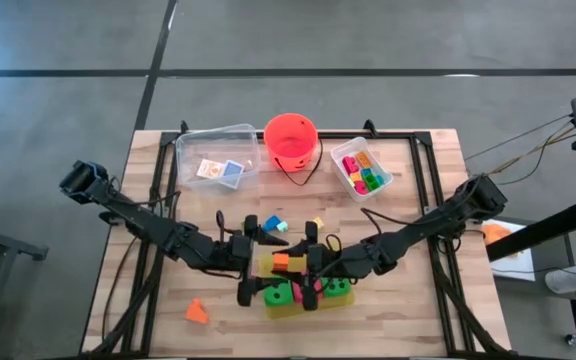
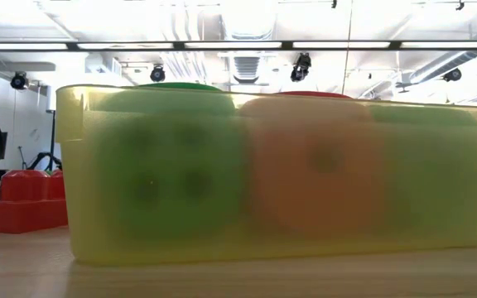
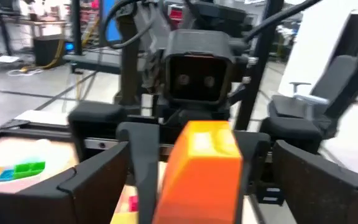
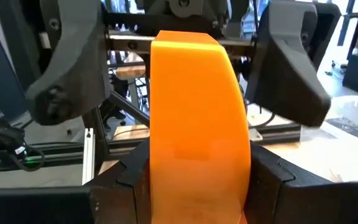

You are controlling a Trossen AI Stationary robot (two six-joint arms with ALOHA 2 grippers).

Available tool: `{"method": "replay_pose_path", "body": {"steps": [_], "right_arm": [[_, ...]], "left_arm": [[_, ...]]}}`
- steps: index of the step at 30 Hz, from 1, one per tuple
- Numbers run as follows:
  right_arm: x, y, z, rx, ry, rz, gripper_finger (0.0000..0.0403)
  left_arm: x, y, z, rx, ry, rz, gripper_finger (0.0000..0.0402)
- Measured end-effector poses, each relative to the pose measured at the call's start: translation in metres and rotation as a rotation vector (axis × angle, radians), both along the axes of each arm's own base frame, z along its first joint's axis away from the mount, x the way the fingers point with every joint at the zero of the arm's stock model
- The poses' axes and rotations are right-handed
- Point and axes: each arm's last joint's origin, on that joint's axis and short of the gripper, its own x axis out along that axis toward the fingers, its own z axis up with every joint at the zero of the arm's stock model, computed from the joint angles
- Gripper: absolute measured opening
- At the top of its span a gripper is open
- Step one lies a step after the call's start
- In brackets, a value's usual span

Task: Pick & Place Toys
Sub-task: Put the orange game piece into the white bin

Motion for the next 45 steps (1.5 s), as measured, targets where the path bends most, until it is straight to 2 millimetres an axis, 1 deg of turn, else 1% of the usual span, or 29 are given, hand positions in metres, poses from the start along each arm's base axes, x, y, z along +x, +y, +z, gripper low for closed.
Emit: {"method": "replay_pose_path", "body": {"steps": [5, 9, 12, 16, 20, 24, 27, 30, 34, 37, 42, 45], "right_arm": [[0.0, -0.001, -0.004, 0.02, 0.044, -0.012, 0.016], [-0.002, -0.002, -0.007, 0.037, 0.078, -0.018, 0.016], [-0.002, -0.005, -0.007, 0.058, 0.1, -0.032, 0.016], [-0.002, -0.015, -0.012, 0.084, 0.166, -0.064, 0.016], [-0.005, -0.032, -0.012, 0.126, 0.242, -0.123, 0.016], [-0.014, -0.061, -0.003, 0.152, 0.353, -0.219, 0.016], [-0.028, -0.089, 0.007, 0.18, 0.453, -0.321, 0.016], [-0.045, -0.118, 0.011, 0.216, 0.58, -0.422, 0.016], [-0.069, -0.158, 0.014, 0.308, 0.726, -0.518, 0.016], [-0.084, -0.189, 0.015, 0.376, 0.785, -0.585, 0.016], [-0.103, -0.239, 0.019, 0.476, 0.778, -0.727, 0.016], [-0.107, -0.27, 0.009, 0.552, 0.818, -0.737, 0.016]], "left_arm": [[-0.003, 0.003, -0.004, -0.007, 0.054, 0.062, 0.0349], [-0.008, 0.008, -0.002, -0.003, 0.08, 0.143, 0.0346], [-0.012, 0.011, 0.001, 0.005, 0.086, 0.169, 0.0346], [-0.019, 0.016, 0.008, -0.005, 0.08, 0.191, 0.0346], [-0.029, 0.022, 0.005, -0.01, 0.151, 0.261, 0.0346], [-0.041, 0.031, -0.005, -0.082, 0.256, 0.391, 0.0346], [-0.047, 0.035, -0.013, -0.179, 0.31, 0.463, 0.0346], [-0.052, 0.036, -0.017, -0.22, 0.343, 0.486, 0.0346], [-0.056, 0.032, -0.022, -0.201, 0.376, 0.465, 0.0346], [-0.058, 0.031, -0.028, -0.185, 0.395, 0.461, 0.0346], [-0.058, 0.032, -0.032, -0.177, 0.404, 0.464, 0.0346], [-0.059, 0.032, -0.037, -0.165, 0.418, 0.463, 0.0346]]}}
